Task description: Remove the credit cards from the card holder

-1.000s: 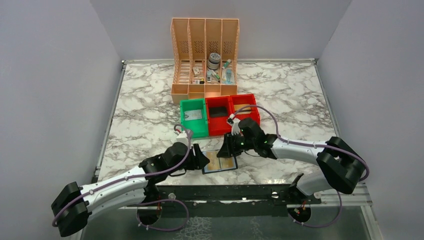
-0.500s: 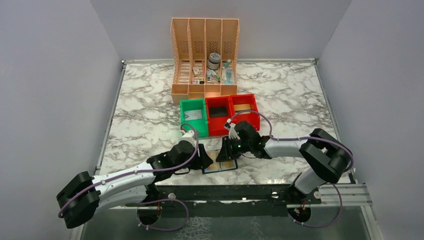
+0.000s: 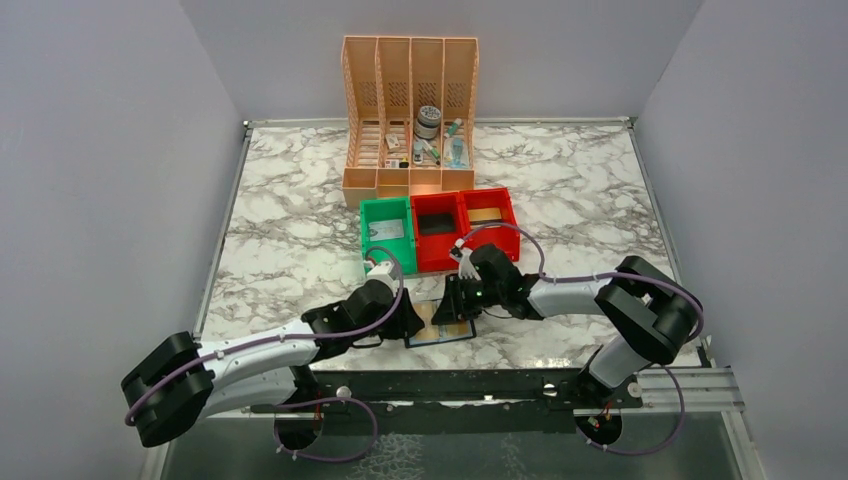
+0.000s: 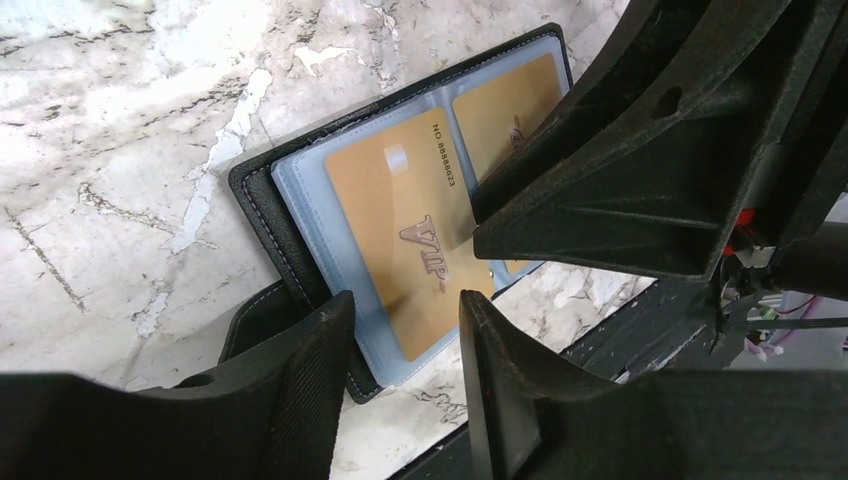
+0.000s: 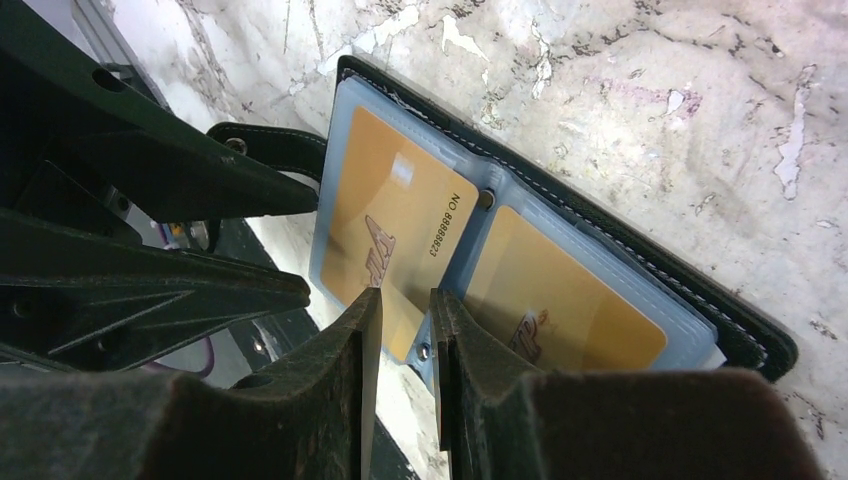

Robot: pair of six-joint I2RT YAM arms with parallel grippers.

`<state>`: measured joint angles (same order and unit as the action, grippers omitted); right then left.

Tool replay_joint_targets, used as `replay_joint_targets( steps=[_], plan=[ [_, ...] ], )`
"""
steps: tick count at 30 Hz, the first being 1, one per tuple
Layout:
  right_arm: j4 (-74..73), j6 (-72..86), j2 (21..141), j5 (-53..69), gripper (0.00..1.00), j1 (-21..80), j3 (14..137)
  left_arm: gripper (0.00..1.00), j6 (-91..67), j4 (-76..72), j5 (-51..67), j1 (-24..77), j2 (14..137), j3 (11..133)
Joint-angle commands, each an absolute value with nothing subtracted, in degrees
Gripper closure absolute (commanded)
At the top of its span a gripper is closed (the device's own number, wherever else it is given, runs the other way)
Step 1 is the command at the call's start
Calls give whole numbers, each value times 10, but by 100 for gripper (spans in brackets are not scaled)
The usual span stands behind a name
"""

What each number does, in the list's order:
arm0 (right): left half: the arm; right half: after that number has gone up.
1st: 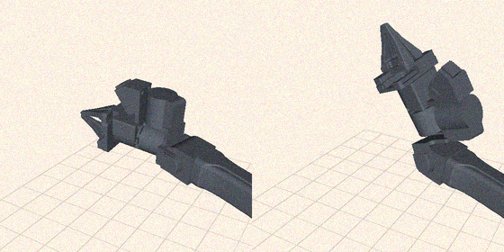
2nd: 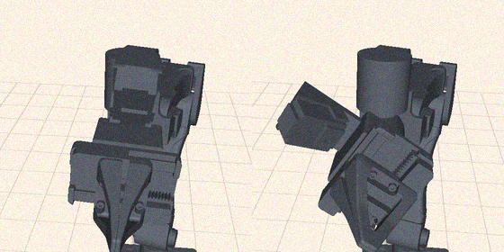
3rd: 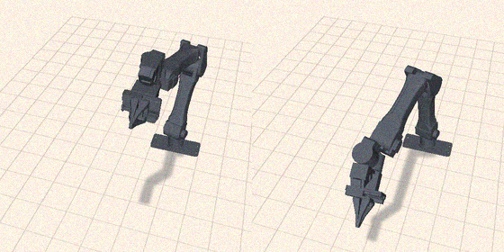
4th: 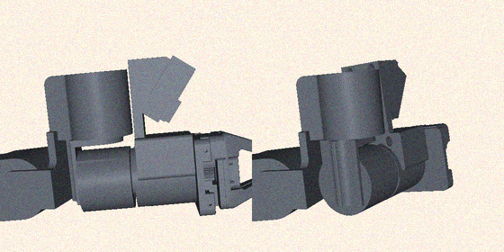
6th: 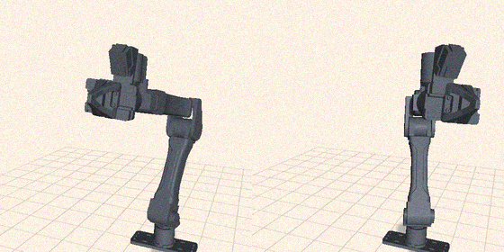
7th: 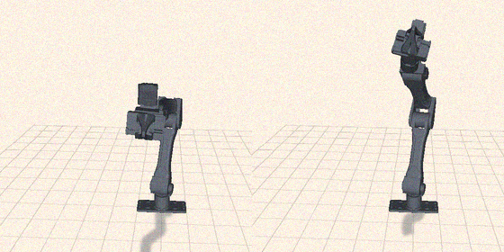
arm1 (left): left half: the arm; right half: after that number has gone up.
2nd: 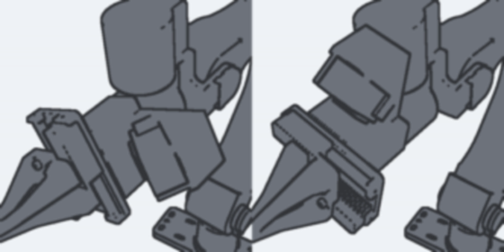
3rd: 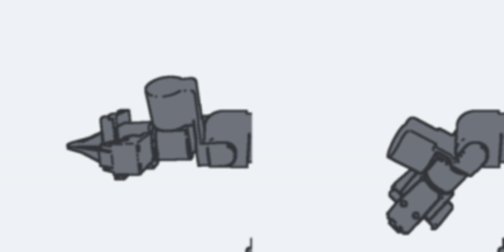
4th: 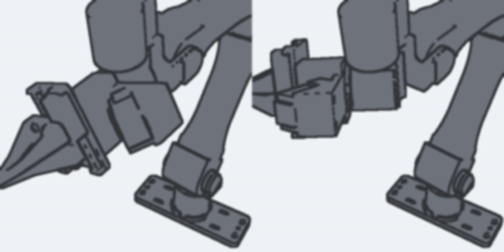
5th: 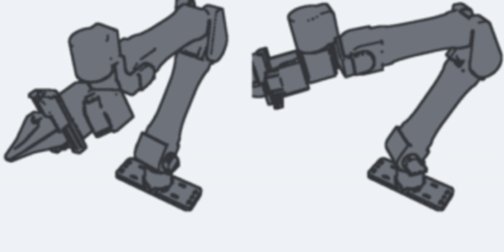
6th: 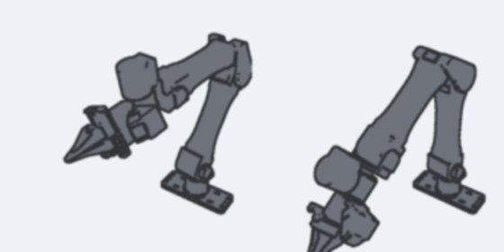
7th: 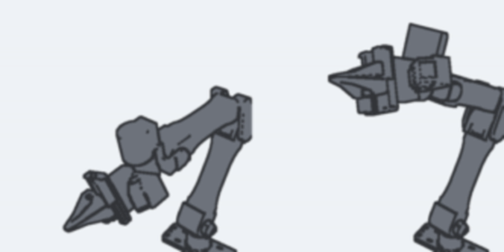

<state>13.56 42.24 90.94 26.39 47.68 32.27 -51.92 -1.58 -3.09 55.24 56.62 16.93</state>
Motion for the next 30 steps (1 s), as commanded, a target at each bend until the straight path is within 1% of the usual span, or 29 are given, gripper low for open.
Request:
replay_joint_targets(
  steps=[1, 9, 16, 20, 25, 28, 30],
  plan=[
    [153, 430, 919, 256, 75, 479, 315, 57, -509, -7, -44, 555, 580, 193],
    [187, 473, 914, 241, 75, 474, 289, 69, -508, -1, -51, 555, 598, 189],
    [185, 482, 891, 215, 75, 474, 275, 74, -511, 1, -53, 555, 609, 178],
    [193, 489, 898, 227, 75, 472, 274, 76, -513, 1, -54, 556, 610, 173],
    [249, 524, 911, 274, 79, 466, 260, 78, -516, 1, -54, 556, 612, 170],
    [278, 548, 926, 297, 85, 458, 254, 80, -515, 1, -59, 556, 615, 169],
    [303, 562, 934, 312, 91, 455, 246, 81, -508, 3, -60, 556, 620, 172]
  ],
)
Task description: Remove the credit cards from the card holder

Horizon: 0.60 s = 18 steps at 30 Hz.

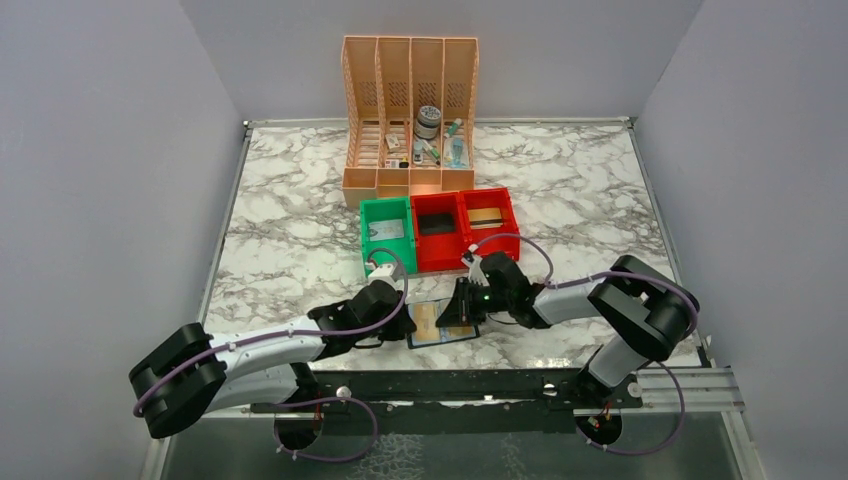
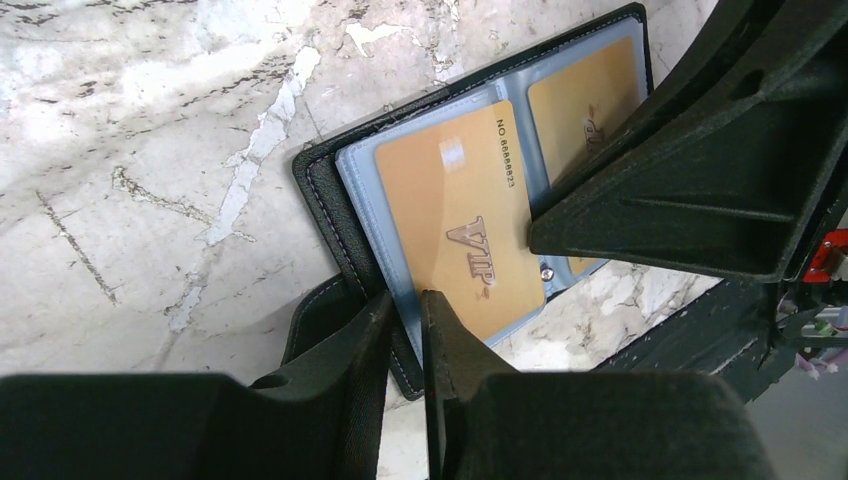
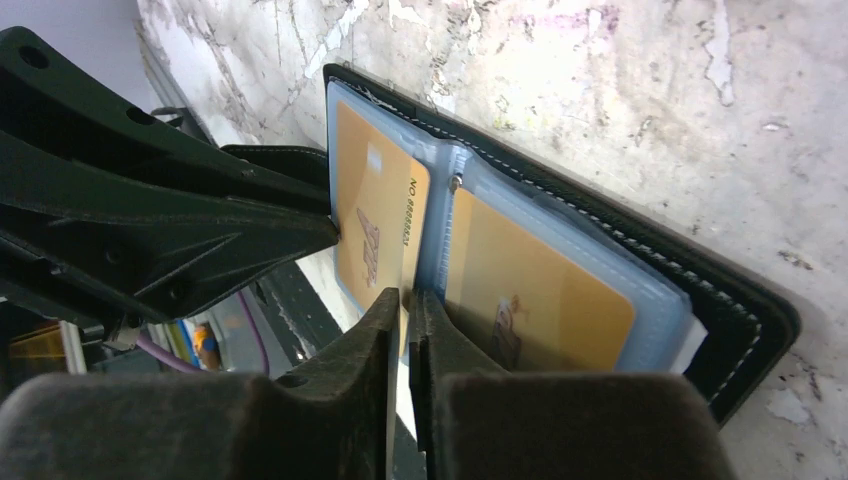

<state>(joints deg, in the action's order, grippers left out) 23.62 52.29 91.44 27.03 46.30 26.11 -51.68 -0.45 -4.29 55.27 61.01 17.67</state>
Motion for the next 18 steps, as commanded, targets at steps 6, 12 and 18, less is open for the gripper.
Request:
replay_joint_targets(
  steps=[6, 12, 18],
  plan=[
    [314, 564, 936, 326, 99, 445, 242, 83, -506, 4, -64, 556, 641, 179],
    [267, 538, 892, 314, 99, 433, 236, 85, -510, 5, -73, 556, 654, 176],
    [211, 514, 856, 281, 99, 429, 238, 89, -518, 9, -88, 557, 659, 177]
  ],
)
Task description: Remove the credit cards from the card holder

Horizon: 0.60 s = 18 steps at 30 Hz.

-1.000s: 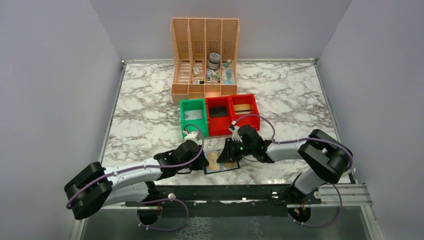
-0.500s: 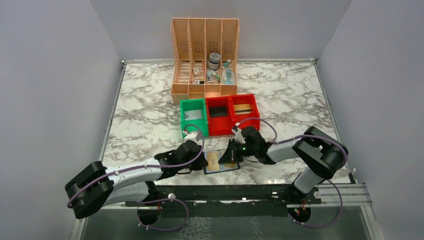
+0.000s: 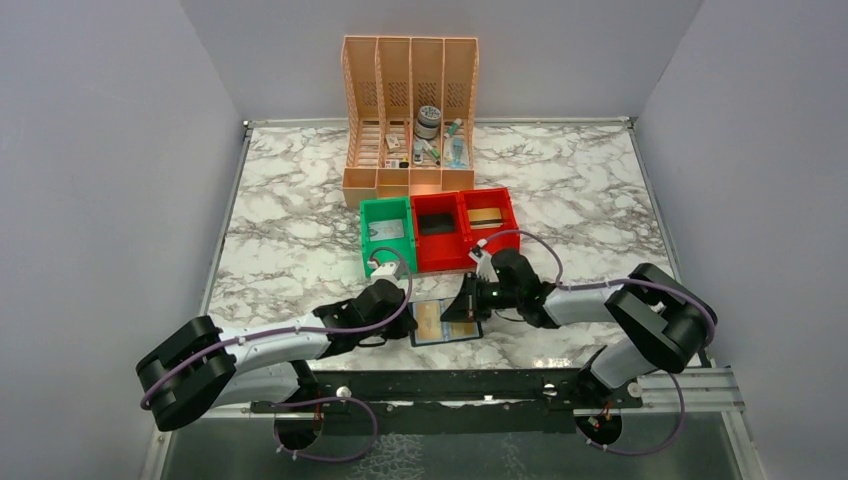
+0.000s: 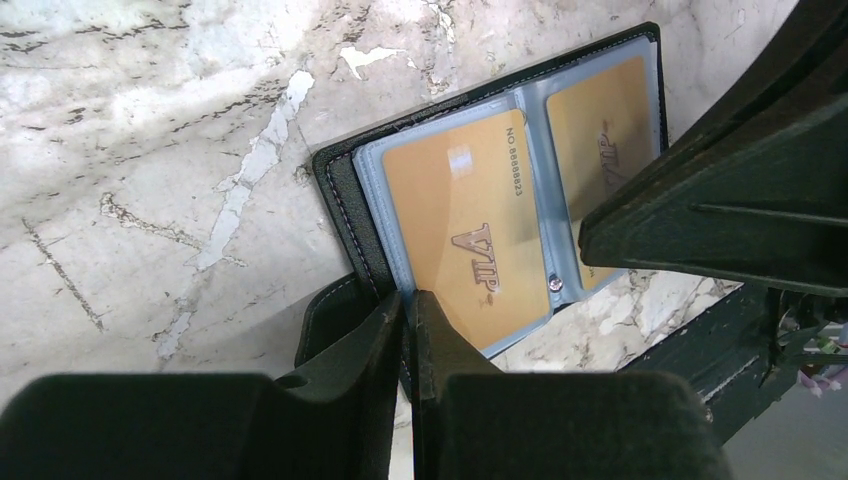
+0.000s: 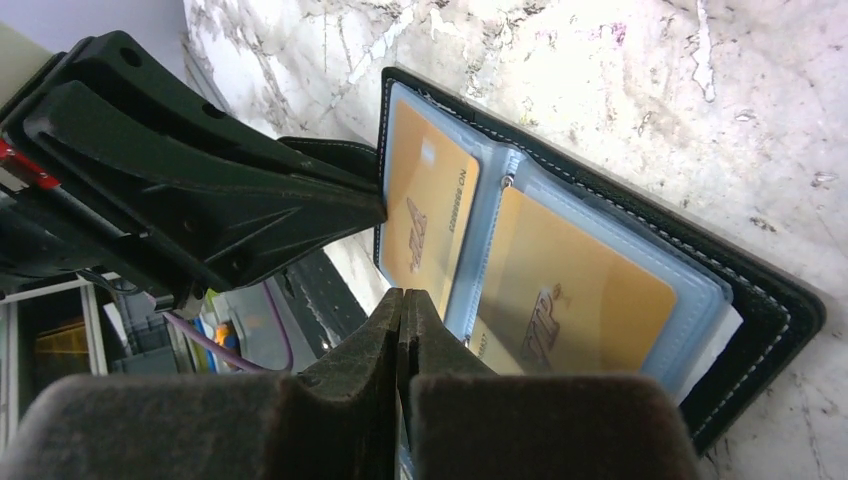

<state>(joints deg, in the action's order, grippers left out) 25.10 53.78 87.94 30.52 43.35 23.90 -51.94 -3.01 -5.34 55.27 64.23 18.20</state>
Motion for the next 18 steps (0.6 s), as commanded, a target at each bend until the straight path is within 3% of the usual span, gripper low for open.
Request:
replay_joint_targets(
  steps=[1, 9, 18],
  plan=[
    [204, 512, 852, 274, 99, 429, 239, 89, -519, 9, -89, 556, 659, 177],
    [195, 456, 905, 330, 84, 428, 290, 93, -516, 5, -85, 556, 644, 173],
    [174, 447, 949, 297, 81, 429, 302, 94, -521, -4, -77, 556, 631, 159]
  ],
)
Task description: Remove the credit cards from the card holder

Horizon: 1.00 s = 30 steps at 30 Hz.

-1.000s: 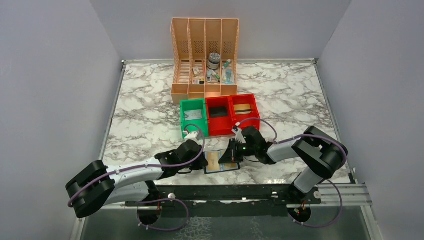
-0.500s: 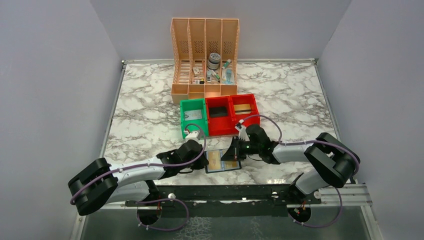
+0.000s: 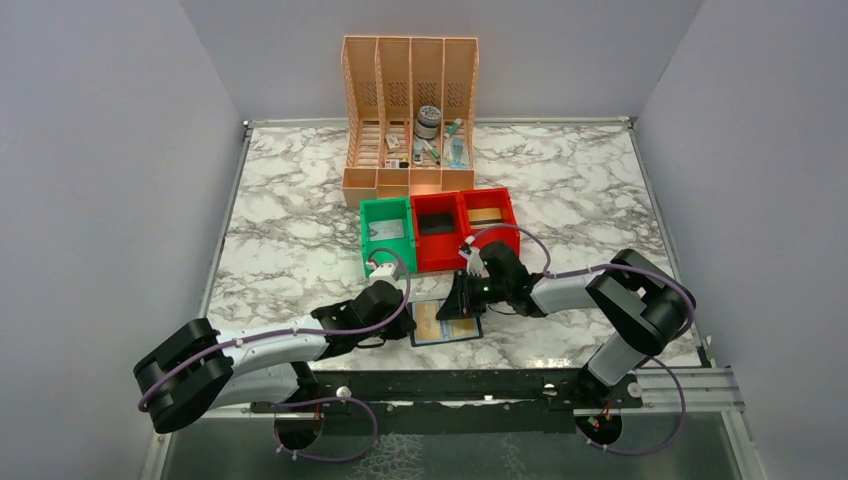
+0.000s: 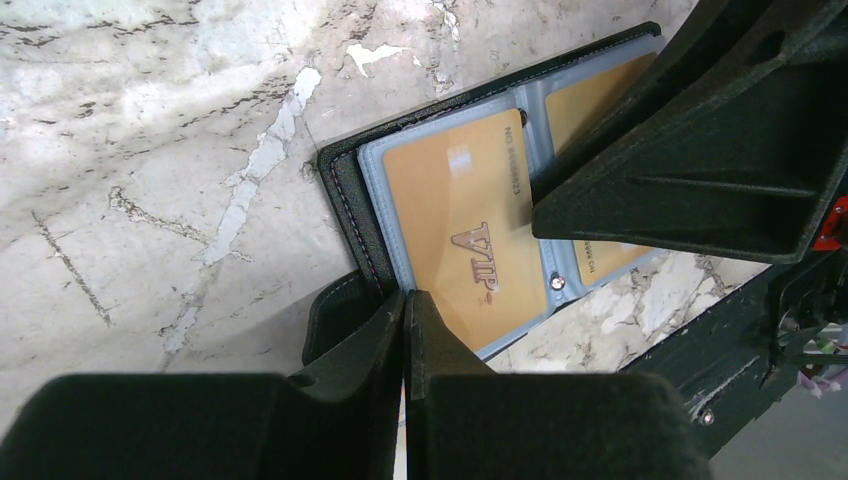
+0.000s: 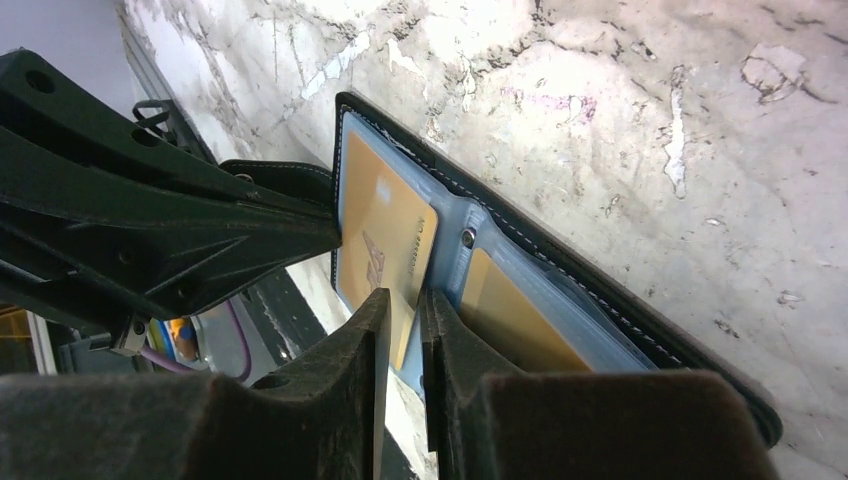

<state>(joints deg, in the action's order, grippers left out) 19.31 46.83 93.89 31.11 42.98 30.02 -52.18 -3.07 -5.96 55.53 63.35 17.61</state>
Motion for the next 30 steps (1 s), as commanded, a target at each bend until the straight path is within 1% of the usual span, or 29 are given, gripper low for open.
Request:
replay_joint_targets(
  steps=[1, 5, 8, 13, 14, 17, 20, 24, 30],
  plan=[
    [175, 446, 945, 297, 81, 429, 298, 93, -522, -4, -77, 556, 632, 158],
    [160, 436, 936, 293, 79, 429, 300, 93, -523, -5, -76, 556, 634, 158],
    [158, 427, 945, 300, 72, 429, 307, 93, -522, -6, -77, 556, 635, 158],
    [209, 421, 977, 306, 72, 434, 294, 94, -521, -17, -70, 557, 641, 158],
    [219, 424, 980, 313, 74, 434, 290, 94, -519, -18, -68, 556, 643, 159],
    [237, 433, 974, 325, 83, 434, 284, 95, -520, -15, -70, 556, 647, 163],
    [242, 440, 961, 358, 87, 434, 289, 95, -531, -11, -83, 556, 648, 163],
    [255, 459, 937, 386, 99, 434, 290, 95, -536, -20, -84, 556, 645, 159],
    [192, 441, 883, 338, 99, 433, 292, 96, -525, -20, -79, 557, 645, 165]
  ],
)
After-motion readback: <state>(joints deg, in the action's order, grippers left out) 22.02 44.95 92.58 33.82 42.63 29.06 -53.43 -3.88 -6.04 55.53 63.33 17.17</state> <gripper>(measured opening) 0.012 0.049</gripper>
